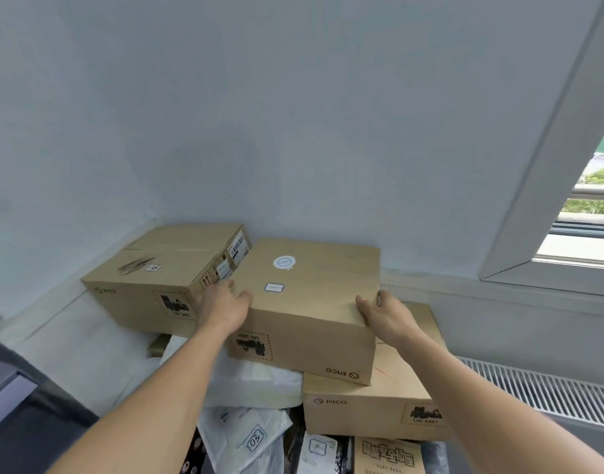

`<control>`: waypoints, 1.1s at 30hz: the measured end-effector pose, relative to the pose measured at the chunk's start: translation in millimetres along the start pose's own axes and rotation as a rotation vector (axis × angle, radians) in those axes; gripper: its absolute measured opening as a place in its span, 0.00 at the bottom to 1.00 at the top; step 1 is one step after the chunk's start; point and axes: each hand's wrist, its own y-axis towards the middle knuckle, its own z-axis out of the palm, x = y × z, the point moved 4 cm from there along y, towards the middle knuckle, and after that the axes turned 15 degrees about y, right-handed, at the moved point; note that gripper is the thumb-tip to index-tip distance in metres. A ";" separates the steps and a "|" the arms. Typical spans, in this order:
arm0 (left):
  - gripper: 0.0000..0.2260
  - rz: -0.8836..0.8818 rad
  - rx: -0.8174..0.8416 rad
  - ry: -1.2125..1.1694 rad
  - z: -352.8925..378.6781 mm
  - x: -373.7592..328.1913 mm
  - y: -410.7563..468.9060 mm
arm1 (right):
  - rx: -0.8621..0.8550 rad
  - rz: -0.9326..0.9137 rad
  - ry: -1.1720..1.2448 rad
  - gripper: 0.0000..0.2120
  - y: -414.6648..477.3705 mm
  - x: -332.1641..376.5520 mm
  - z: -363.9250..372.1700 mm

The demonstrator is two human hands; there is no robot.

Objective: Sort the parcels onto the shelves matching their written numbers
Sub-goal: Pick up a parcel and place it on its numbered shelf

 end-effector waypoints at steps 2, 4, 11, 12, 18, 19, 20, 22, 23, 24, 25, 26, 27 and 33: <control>0.27 0.009 0.026 -0.004 0.4 -0.4 12.0 | -0.009 0.027 0.057 0.18 5.8 -3.7 2.3; 0.27 0.007 0.064 -0.054 0.7 -1.4 21.8 | -0.019 0.060 0.113 0.18 8.8 -7.2 5.1; 0.21 -0.028 0.227 -0.207 12.2 11.3 53.2 | -0.065 0.157 0.200 0.22 9.1 -9.0 15.4; 0.20 -0.034 0.239 -0.232 12.8 11.4 53.9 | -0.068 0.157 0.199 0.22 8.4 -8.9 15.7; 0.21 -0.047 0.224 -0.359 20.0 21.2 48.5 | -0.073 0.132 0.296 0.18 -0.5 -11.8 12.8; 0.21 -0.043 0.211 -0.382 20.5 23.2 46.4 | -0.073 0.124 0.316 0.17 -3.9 -11.9 12.6; 0.20 -0.034 0.195 -0.405 20.2 24.3 43.2 | -0.071 0.113 0.343 0.16 -7.8 -11.6 12.3; 0.20 -0.023 0.158 -0.453 17.8 26.8 33.9 | -0.068 0.085 0.409 0.16 -16.2 -12.2 11.6; 0.19 -0.013 0.133 -0.476 16.3 28.8 29.2 | -0.072 0.069 0.434 0.16 -21.4 -12.3 10.9; 0.17 -0.002 0.114 -0.493 13.5 29.5 22.4 | -0.077 0.051 0.448 0.16 -26.4 -12.7 9.8; 0.16 0.014 0.099 -0.512 11.1 30.1 16.4 | -0.083 0.031 0.458 0.16 -31.2 -12.9 8.4; 0.15 0.022 0.085 -0.518 9.1 32.0 10.6 | -0.088 0.015 0.468 0.15 -36.3 -13.1 6.8; 0.15 0.032 0.070 -0.534 5.0 32.0 2.5 | -0.088 -0.001 0.480 0.14 -41.7 -12.0 4.9; 0.26 0.040 -0.019 -0.591 -17.7 41.3 -40.0 | -0.005 -0.153 0.548 0.12 -72.6 1.7 -12.1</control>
